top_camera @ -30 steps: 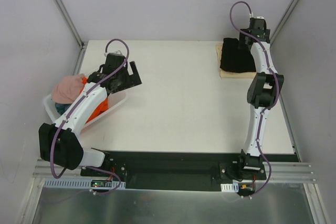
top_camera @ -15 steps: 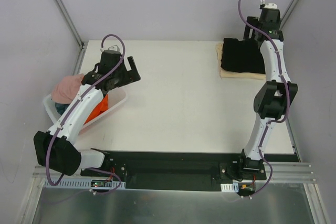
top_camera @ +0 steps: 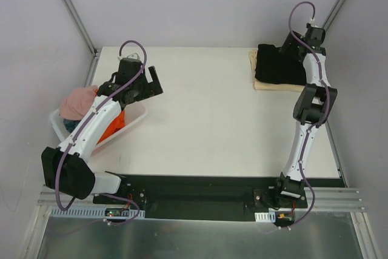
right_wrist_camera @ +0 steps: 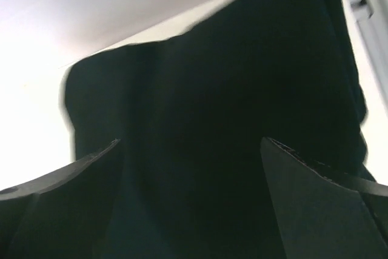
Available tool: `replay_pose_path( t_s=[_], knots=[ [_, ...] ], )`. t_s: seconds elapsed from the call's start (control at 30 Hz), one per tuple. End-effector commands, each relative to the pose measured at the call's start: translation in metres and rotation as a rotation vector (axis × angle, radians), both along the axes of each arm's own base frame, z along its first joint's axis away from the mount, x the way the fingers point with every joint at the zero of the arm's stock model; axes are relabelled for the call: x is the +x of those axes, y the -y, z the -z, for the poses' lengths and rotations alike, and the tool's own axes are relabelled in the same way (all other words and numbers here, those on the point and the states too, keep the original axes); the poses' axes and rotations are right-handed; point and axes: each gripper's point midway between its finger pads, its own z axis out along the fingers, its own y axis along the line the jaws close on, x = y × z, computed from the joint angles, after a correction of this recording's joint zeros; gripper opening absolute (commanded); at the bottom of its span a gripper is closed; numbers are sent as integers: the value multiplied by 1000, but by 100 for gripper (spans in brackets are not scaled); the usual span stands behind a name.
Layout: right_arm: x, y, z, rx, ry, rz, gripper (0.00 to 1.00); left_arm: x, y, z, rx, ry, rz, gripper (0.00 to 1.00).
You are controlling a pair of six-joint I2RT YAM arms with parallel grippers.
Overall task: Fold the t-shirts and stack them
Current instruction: Put the neatly folded tshirt into the corner of the board with the right arm
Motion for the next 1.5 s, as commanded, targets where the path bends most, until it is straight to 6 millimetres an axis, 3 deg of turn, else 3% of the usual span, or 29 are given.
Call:
replay_pose_path(
  t_s=[0.0,0.17,0.27,0.3,0.4,0.43,0.5,0.53,0.6,0.63,0.67,0.73,0.77,0.8,0.83,0.87,0.9,0.97,1.0,1.03,1.1,1.13,1.2,1.23,1.3,1.33,1.37,1.43,1.47],
  knots=[
    [42,18,-7,270,171,92,97,9,5,0,-7,-8,23,99],
    [56,13,-1,380,210,107,97,14,6,2,0,-16,25,99],
    [52,13,-13,356,218,90,97,15,6,0,2,-12,30,99],
    [48,14,-32,335,241,82,97,15,6,0,2,-12,30,99],
    [38,14,-54,285,250,59,97,14,7,-1,-2,-9,36,99],
    [32,12,-76,270,275,43,97,13,7,-4,-4,-3,38,99],
    [21,8,-90,252,268,22,97,11,6,-6,-4,7,40,99],
    [10,4,-121,217,303,0,97,9,5,-12,-7,23,38,99],
    [-11,1,-119,212,253,-2,97,4,2,-19,-9,45,31,99],
    [-27,0,-146,185,282,6,97,1,1,-18,-8,47,30,99],
    [-43,-2,-127,183,221,10,97,-1,0,-19,-9,50,28,99],
    [-66,-3,-130,151,199,24,97,-8,-1,-20,-18,57,30,99],
    [-89,-9,-158,127,234,15,97,-11,-1,-19,-25,55,25,99],
    [-106,-12,-132,130,170,26,97,-14,-1,-21,-35,59,26,99],
    [-121,-11,-129,105,157,52,97,-18,0,-15,-39,45,29,99],
    [-140,-18,-151,71,200,40,97,-20,0,-13,-49,38,21,99],
    [-159,-24,-121,75,132,45,97,-22,0,-13,-57,37,18,99],
    [-184,-32,-109,65,98,47,97,-29,2,-4,-72,12,14,99],
    [-202,-38,-117,65,118,49,97,-30,1,-2,-75,10,9,99],
    [-218,-43,-87,77,62,53,97,-33,0,3,-73,-2,3,99],
    [-242,-59,-82,100,80,20,97,-36,-3,8,-66,-9,-10,99],
    [-257,-68,-52,122,43,-3,97,-39,-4,13,-62,-20,-12,99],
    [-275,-80,-46,133,70,-13,97,-42,-5,15,-64,-21,-8,99],
    [-289,-84,-16,147,39,-8,97,-45,-5,20,-61,-31,-8,99],
    [-302,-93,-1,166,68,-20,97,-47,-10,22,-47,-25,-25,99],
    [-303,-95,-17,167,166,-29,97,-48,-14,27,-33,-31,-38,99],
    [-316,-100,6,178,147,-38,97,-49,-16,29,-25,-32,-48,99],
    [-325,-100,-3,172,219,-30,97,-52,-21,35,-14,-37,-69,99],
    [-330,-97,7,166,206,-10,97,-53,-21,37,-14,-36,-73,99]
  ],
)
